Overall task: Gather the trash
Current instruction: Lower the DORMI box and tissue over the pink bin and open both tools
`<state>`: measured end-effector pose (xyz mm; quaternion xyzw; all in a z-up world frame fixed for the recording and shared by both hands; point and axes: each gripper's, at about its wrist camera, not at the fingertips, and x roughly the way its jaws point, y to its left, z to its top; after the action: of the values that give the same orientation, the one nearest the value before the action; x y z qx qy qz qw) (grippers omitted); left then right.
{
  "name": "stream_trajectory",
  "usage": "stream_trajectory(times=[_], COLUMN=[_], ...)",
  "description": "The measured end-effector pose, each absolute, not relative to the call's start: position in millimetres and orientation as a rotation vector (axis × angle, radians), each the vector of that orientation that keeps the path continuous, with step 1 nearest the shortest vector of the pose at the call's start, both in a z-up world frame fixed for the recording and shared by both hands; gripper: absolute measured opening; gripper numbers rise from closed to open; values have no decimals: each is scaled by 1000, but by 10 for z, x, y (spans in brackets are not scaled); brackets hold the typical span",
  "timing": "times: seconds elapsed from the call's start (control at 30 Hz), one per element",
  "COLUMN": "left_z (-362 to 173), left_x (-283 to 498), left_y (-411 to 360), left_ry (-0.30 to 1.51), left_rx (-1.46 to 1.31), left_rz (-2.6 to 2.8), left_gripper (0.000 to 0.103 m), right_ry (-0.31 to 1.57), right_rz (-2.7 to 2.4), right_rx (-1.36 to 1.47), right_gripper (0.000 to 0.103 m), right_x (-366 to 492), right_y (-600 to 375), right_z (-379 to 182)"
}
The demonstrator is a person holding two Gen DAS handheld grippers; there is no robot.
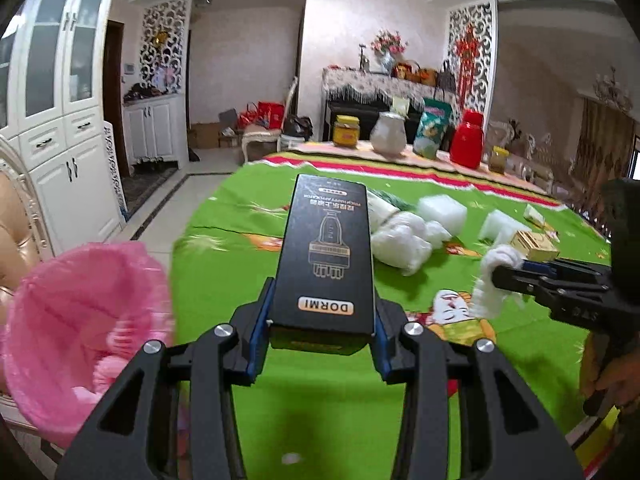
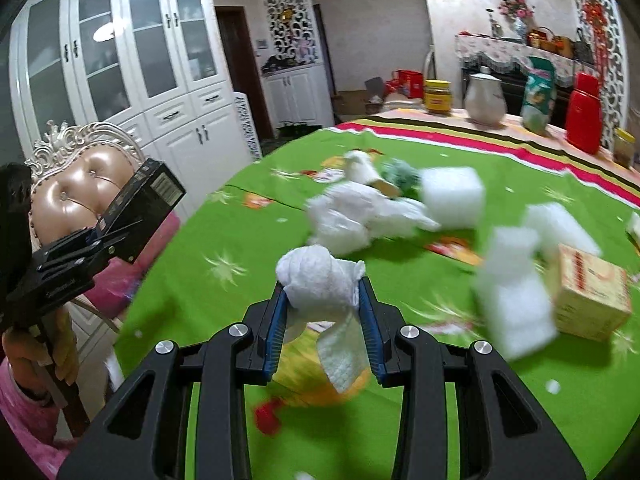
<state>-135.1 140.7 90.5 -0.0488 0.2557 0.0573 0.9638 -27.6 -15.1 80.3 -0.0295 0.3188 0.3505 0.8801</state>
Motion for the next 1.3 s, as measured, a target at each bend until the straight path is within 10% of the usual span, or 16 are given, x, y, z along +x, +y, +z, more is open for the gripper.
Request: stream_trajectory(times=[1.3], left_z=[651], left_x=[-2370], left_y=[3797], left_ry=[523], left_rx=[-354], left_rz=[440], left_gripper=[41], right_ry=[644], right_rz=[1192], right_rx=[-229], right_gripper=[36], right_x=[-857], right_y=[2762], right_z=[968])
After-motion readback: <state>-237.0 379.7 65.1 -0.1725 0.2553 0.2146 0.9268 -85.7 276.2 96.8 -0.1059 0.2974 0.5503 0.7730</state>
